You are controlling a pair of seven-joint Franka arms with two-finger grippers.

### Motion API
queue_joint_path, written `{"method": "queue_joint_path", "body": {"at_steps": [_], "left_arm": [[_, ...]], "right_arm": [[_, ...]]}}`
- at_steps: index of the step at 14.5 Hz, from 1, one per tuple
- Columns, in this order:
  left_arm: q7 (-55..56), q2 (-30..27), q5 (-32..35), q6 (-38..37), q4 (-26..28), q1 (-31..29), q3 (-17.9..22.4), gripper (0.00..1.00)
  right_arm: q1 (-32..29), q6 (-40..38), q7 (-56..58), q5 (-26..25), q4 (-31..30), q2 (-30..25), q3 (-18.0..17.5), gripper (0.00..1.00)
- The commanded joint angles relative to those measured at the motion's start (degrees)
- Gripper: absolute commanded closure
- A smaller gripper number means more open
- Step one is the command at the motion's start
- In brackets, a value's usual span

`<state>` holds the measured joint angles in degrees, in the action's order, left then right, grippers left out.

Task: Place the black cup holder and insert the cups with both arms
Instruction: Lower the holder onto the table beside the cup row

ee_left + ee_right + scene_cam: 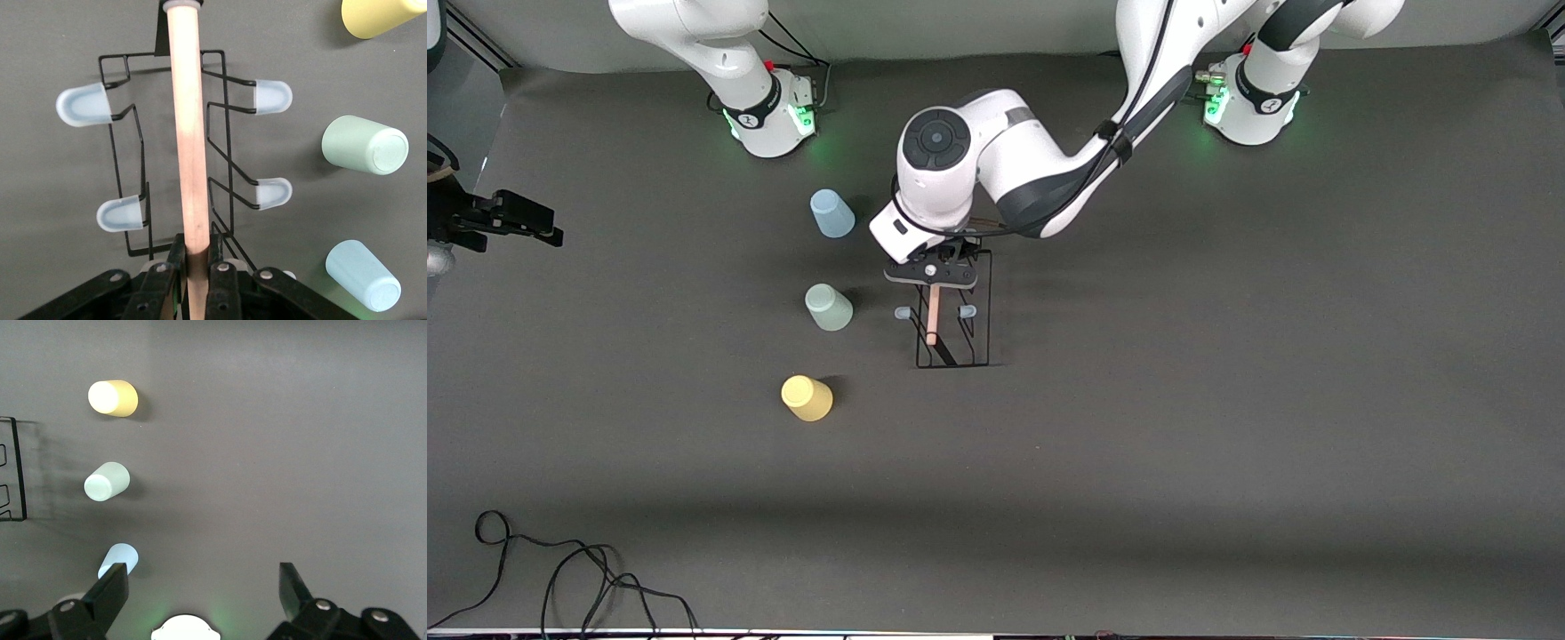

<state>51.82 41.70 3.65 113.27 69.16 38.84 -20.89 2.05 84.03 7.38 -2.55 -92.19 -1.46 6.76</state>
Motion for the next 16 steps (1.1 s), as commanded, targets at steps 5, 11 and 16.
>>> {"method": "queue_joint_path", "body": {"at_steps": [5,11,16], "left_arm": [[3.0,-0.3,0.7,0.8,0.5,0.7,0.4,1.0],[3.5,1.2,0.9,5.5,2.3,0.7,0.5,1.0],[3.6,1.5,0.2,6.6,2.5,0.4,0.6,0.08]], "right_arm": [[-0.3,-0.5,-0.4,-0.2,-0.5,-1.0,-0.3,0.0],[-0.4,-0.5,-0.4,-0.2,-0.5,-1.0,-0.3,0.0],[-0.4,-0.5,-0.4,-0.2,-0.5,-1.0,-0.3,0.0]]}}
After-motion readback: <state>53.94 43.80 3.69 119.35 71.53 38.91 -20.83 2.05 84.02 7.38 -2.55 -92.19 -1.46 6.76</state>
